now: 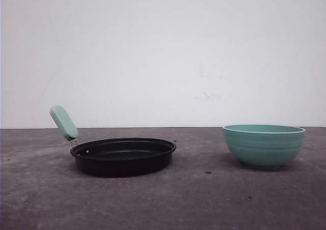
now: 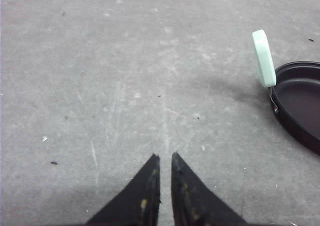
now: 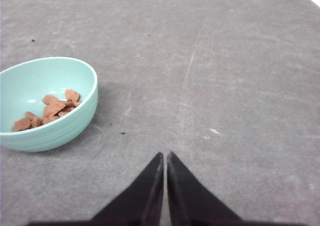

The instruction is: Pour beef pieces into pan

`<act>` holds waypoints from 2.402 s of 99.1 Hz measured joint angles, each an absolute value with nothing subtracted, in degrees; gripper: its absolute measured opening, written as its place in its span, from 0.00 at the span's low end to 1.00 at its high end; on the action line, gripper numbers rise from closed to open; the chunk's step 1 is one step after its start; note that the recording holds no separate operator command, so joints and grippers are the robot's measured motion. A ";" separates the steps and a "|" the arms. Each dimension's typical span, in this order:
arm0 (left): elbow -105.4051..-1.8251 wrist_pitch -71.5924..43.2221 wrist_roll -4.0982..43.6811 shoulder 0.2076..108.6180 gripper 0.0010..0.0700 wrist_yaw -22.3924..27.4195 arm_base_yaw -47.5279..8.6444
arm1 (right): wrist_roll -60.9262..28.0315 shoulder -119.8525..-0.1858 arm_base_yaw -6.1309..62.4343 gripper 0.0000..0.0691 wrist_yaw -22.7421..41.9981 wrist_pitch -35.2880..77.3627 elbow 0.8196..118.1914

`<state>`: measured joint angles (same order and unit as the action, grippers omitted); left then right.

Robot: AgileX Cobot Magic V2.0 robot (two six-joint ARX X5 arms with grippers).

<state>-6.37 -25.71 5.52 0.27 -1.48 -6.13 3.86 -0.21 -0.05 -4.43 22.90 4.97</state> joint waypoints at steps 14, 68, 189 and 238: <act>-6.24 -25.08 5.56 0.27 0.01 -1.45 -6.13 | 3.88 -0.21 -0.05 0.01 -4.43 21.85 4.97; -5.43 -21.32 25.87 0.27 0.01 3.03 -6.13 | 15.68 -0.21 -0.05 0.01 -5.23 9.37 4.97; -65.10 -26.52 24.01 46.92 0.09 17.30 -6.20 | 10.22 -36.21 0.75 0.02 -14.96 27.92 61.87; -65.12 -34.83 23.40 48.80 0.96 17.91 -6.48 | 11.62 -43.46 0.80 0.89 -15.03 38.09 61.87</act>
<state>-65.12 -34.83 23.40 48.80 17.91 -6.48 11.62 -43.46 0.80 -15.03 38.09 61.87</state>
